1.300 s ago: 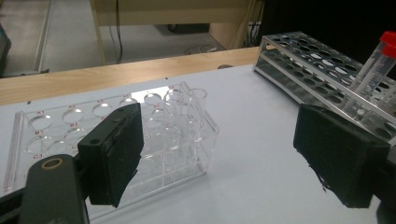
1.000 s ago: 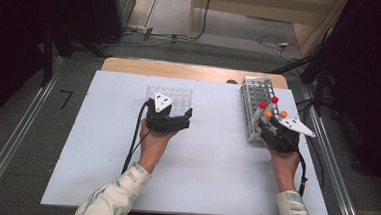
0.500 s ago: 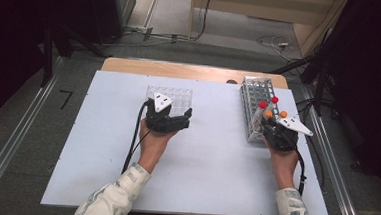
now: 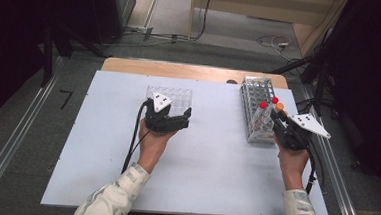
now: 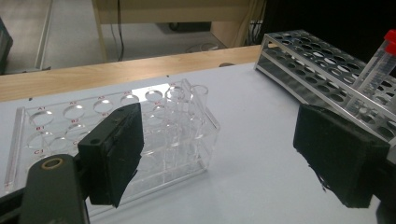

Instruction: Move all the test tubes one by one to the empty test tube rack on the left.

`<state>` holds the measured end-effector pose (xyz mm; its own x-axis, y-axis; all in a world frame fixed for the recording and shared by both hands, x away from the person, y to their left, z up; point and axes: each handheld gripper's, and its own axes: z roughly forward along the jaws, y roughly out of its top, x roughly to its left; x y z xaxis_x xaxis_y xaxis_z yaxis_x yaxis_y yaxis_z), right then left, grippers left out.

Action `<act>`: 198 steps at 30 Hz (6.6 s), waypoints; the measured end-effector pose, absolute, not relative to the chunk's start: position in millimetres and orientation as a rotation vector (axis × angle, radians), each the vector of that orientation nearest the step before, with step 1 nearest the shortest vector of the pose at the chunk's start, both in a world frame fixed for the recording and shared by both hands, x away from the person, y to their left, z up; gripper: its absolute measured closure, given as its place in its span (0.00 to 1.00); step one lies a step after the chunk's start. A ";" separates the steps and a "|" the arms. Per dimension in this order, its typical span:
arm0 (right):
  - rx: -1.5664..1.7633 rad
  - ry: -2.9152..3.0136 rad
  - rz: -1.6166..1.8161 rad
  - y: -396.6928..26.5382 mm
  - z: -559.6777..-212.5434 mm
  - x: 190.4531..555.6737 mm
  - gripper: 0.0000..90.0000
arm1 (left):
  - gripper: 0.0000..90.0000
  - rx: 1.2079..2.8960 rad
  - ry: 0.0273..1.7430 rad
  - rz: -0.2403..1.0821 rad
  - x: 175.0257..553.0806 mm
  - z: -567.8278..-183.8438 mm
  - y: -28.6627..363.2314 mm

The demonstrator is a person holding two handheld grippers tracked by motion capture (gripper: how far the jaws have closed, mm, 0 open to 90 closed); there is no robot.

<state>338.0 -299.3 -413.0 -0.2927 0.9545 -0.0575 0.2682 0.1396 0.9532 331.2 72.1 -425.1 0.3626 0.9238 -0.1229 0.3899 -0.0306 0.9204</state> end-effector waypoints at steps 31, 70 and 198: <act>1.032 1.912 1.273 -201.3 -421.4 328.1 0.80 | 0.18 1.586 1.196 0.657 324.2 -418.3 75.1; 0.911 2.095 1.311 -97.7 -448.2 326.6 0.80 | 0.69 1.687 1.000 0.593 317.9 -423.0 53.5; 1.206 1.870 1.093 -287.9 -435.6 310.9 0.21 | 0.30 1.606 1.212 0.743 336.2 -427.1 91.4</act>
<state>310.9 -287.9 -435.6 -0.3654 0.9274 -0.0801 0.3855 0.2290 0.8939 336.2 91.4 -427.1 0.3222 0.9438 -0.0744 0.3616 -0.0501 0.9310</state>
